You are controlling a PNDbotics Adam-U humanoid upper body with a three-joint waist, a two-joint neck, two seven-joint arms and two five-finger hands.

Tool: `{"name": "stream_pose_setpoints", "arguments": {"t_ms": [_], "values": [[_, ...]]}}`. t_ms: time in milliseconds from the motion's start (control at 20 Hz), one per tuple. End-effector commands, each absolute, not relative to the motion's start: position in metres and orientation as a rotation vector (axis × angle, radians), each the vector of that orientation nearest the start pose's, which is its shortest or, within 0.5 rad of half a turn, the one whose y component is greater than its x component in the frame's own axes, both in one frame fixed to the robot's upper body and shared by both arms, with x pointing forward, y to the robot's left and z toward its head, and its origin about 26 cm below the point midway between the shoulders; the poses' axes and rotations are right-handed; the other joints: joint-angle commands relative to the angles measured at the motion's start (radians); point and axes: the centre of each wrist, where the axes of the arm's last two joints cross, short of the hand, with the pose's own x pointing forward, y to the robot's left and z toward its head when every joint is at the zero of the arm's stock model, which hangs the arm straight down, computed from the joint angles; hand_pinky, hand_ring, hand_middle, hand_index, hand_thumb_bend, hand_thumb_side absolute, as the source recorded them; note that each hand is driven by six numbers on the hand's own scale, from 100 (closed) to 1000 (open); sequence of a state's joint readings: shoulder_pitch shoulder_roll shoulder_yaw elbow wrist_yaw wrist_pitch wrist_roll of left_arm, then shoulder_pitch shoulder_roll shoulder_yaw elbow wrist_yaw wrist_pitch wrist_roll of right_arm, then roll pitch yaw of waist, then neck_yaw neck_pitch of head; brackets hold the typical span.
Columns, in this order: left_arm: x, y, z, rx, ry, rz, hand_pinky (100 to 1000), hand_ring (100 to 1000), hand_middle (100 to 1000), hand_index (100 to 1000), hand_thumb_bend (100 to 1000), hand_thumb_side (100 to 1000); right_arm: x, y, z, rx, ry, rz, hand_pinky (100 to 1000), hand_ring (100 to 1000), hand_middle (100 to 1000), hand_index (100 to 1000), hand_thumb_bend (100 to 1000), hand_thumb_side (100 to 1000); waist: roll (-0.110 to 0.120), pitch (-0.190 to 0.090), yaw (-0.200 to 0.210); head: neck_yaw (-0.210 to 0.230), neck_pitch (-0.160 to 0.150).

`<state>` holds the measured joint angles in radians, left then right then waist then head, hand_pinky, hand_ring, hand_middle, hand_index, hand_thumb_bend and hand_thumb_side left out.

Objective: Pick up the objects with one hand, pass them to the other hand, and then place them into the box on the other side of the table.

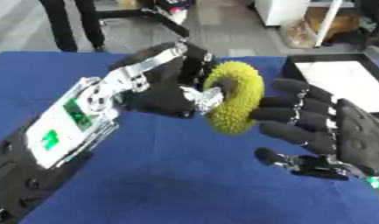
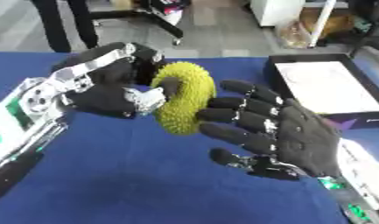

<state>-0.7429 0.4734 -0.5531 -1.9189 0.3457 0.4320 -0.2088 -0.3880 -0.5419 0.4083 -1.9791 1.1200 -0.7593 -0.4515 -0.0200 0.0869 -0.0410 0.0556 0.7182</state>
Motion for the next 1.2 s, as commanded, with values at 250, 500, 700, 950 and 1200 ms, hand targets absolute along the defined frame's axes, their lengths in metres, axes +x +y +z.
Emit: {"name": "stream_pose_setpoints", "arguments": {"t_ms": [250, 500, 700, 950, 1200], "values": [[0.299, 0.116, 0.253, -0.508, -1.679, -1.191, 618, 461, 362, 497, 100, 287, 0.291, -0.198, 0.195, 0.568, 2.299, -1.268, 970, 862, 879, 993, 340, 100, 0.0, -0.015, 0.001, -0.001, -0.001], [0.298, 0.114, 0.247, -0.549, -1.601, -1.158, 618, 463, 365, 499, 100, 312, 0.292, -0.197, 0.195, 0.653, 2.293, -1.232, 995, 877, 885, 992, 326, 100, 0.001, -0.015, 0.0, -0.002, -0.004], [0.299, 0.117, 0.243, -0.565, -1.571, -1.099, 618, 463, 365, 499, 100, 312, 0.291, -0.197, 0.193, 0.688, 2.311, -1.197, 994, 874, 879, 990, 321, 100, 0.001, -0.015, -0.001, -0.003, -0.007], [0.306, 0.127, 0.238, -0.516, -1.577, -1.003, 616, 460, 361, 495, 100, 321, 0.29, -0.195, 0.191, 0.691, 2.323, -1.181, 981, 864, 869, 988, 319, 100, 0.001, -0.015, -0.003, -0.004, -0.013], [0.321, 0.135, 0.224, -0.461, -1.548, -0.927, 615, 459, 361, 494, 100, 323, 0.29, -0.195, 0.191, 0.689, 2.329, -1.17, 980, 861, 868, 988, 318, 100, 0.002, -0.015, -0.004, -0.003, -0.018]]}}
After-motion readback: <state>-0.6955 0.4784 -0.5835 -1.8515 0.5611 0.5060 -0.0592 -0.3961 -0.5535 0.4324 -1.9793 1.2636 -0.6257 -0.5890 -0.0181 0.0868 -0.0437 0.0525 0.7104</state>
